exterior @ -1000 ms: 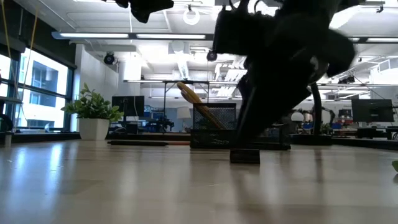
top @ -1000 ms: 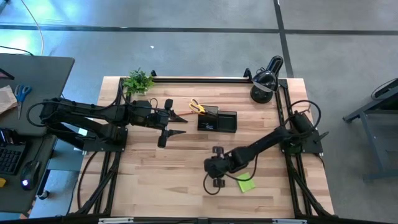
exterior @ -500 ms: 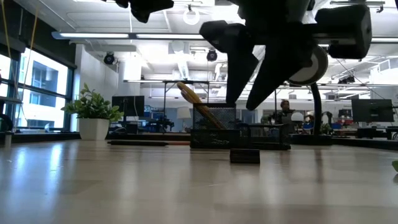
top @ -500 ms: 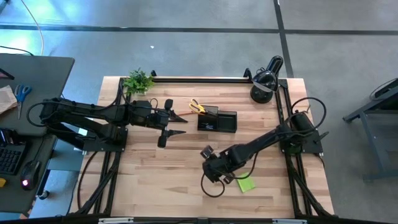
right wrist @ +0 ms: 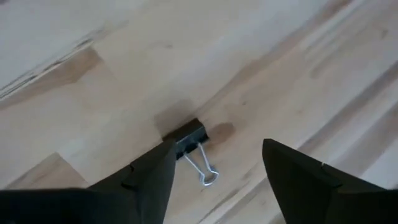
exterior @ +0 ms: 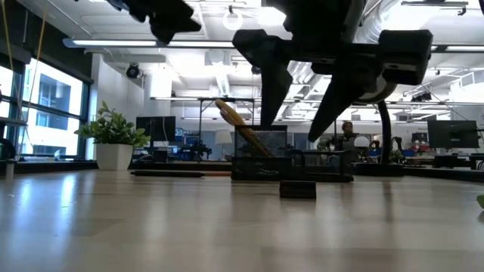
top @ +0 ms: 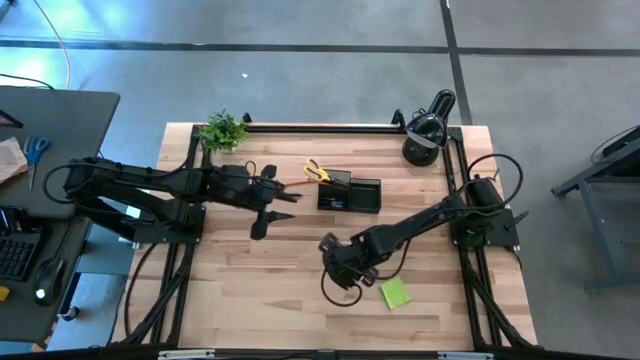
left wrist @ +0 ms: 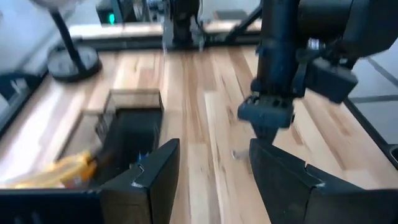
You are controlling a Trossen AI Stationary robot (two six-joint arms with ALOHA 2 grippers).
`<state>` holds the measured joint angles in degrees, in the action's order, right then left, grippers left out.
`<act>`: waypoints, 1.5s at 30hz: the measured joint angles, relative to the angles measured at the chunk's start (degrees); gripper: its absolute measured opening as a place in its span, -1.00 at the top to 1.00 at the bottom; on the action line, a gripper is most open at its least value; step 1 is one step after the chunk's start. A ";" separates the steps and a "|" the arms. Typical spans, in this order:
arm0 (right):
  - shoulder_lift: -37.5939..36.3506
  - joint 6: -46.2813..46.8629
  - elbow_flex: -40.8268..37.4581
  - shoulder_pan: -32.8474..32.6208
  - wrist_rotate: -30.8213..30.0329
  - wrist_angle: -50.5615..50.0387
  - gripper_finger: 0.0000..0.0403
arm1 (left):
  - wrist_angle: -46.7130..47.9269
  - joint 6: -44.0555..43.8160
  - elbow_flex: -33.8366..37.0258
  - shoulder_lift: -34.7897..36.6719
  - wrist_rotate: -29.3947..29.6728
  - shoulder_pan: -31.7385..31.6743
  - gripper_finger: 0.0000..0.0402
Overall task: Pick and place office supplies into organizer
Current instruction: Put the black binder clip into the desk organizer
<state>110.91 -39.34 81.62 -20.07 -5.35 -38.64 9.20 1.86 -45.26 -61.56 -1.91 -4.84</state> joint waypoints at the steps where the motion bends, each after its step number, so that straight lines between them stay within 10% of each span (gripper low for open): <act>1: 0.17 -1.12 0.00 0.17 0.36 0.03 -0.19 | 1.13 -0.88 -0.01 0.00 -0.02 0.00 0.08; 45: 7.06 -14.49 0.00 1.72 6.71 0.81 0.28 | 10.73 -8.14 0.00 0.00 5.64 9.73 0.08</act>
<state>117.97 -53.83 81.62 -18.35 1.36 -37.83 19.92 -6.28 -45.25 -61.56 3.72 4.89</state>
